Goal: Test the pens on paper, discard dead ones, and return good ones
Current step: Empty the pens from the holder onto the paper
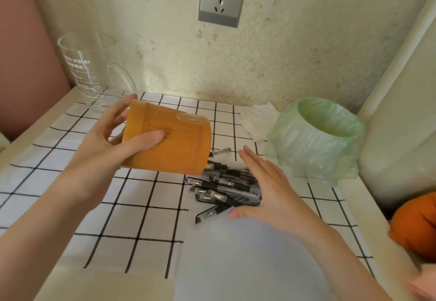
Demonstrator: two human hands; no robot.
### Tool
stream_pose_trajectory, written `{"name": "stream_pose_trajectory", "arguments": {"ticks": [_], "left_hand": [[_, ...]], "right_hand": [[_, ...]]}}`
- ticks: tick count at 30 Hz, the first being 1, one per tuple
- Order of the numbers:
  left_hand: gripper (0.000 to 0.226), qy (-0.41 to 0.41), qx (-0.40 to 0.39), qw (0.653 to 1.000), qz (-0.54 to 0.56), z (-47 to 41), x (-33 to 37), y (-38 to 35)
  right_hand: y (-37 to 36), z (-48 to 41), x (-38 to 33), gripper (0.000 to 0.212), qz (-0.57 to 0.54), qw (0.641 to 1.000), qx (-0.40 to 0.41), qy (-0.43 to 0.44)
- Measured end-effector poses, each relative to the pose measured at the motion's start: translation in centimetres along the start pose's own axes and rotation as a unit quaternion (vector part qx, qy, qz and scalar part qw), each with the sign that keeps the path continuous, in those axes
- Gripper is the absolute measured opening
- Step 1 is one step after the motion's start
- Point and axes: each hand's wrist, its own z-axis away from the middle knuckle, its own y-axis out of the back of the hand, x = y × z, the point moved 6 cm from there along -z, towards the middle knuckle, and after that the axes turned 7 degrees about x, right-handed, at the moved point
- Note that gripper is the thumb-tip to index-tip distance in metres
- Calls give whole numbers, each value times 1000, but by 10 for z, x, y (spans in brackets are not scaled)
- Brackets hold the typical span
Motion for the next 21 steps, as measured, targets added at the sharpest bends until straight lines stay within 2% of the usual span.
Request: {"name": "stream_pose_trajectory", "arguments": {"ticks": [3, 5, 9, 15, 18, 21], "left_hand": [[96, 7, -19, 1000, -6, 3, -5, -8], [90, 5, -24, 1000, -10, 4, -6, -12], [89, 9, -31, 999, -8, 4, -7, -12], [106, 5, 7, 1000, 13, -1, -2, 3], [105, -1, 9, 1000, 18, -1, -2, 8], [93, 38, 0, 999, 29, 4, 0, 3]], "right_hand": [[-6, -5, -12, 117, -7, 999, 12, 43], [-14, -11, -19, 110, -1, 998, 21, 61], [-16, -16, -26, 75, -2, 996, 55, 73], [-11, -15, -15, 29, 5, 992, 117, 54], [-10, -16, -8, 26, 24, 991, 130, 26], [-10, -14, -9, 38, 24, 995, 97, -7]]}}
